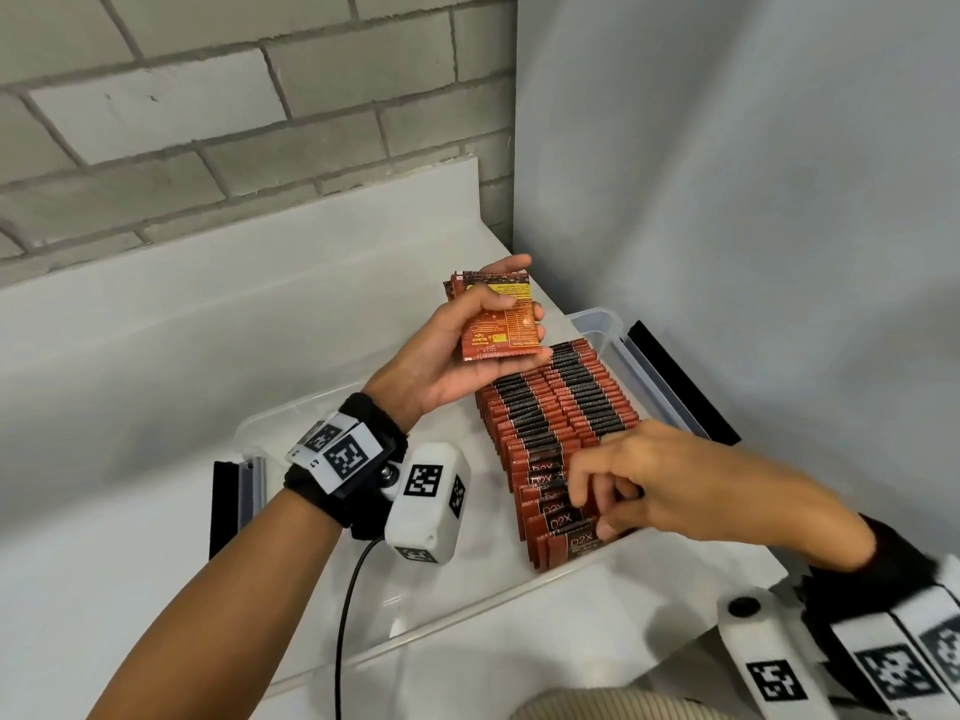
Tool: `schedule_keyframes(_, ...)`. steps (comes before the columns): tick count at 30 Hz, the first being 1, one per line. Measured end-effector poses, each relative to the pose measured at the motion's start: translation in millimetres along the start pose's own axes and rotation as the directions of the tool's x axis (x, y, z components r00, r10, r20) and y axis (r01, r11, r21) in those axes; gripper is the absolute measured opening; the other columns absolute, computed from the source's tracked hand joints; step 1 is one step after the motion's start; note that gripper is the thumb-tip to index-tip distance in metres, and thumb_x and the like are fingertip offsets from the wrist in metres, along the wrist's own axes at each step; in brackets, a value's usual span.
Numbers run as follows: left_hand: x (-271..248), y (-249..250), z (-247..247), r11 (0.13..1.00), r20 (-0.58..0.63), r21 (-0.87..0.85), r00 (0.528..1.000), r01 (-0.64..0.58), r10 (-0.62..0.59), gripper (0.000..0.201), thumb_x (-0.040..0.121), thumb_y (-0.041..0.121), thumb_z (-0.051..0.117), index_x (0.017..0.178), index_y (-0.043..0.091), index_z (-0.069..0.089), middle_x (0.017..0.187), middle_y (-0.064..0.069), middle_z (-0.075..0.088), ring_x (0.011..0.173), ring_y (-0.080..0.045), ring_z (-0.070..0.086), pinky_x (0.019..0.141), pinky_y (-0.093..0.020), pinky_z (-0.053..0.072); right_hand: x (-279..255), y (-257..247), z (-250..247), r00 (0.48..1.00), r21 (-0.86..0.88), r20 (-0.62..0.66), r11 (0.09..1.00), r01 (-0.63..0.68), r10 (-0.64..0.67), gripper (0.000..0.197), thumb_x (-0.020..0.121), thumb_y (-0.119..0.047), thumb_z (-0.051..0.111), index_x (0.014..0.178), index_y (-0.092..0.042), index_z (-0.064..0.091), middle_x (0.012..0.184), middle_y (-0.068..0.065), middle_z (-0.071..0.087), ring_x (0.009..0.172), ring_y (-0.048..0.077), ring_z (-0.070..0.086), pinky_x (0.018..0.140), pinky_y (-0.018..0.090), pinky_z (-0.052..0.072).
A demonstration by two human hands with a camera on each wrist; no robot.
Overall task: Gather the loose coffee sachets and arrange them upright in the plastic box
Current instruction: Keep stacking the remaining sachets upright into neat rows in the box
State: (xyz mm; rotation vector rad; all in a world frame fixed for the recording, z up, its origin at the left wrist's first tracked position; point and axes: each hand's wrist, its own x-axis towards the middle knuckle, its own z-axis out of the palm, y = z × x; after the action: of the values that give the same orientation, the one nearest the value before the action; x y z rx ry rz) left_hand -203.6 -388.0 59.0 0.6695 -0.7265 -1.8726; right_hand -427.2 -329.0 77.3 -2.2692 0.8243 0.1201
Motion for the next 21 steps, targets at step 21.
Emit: schedule_keyframes(21, 1, -5, 2, 0.987, 0.128, 0.153, 0.992, -0.043, 0.023, 0.060, 0.065, 0.005, 0.080, 0.119, 0.020, 0.059, 0.099, -0.006, 0.068, 0.091, -0.022, 0.067, 0.080, -0.038, 0.057, 9, -1, -13, 0.882, 0.438, -0.451, 0.895, 0.084, 0.138, 0.013, 0.072, -0.036, 0.072, 0.082, -0.028, 0.071, 0.076, -0.008, 0.068, 0.068, 0.007, 0.056, 0.064, 0.017, 0.045)
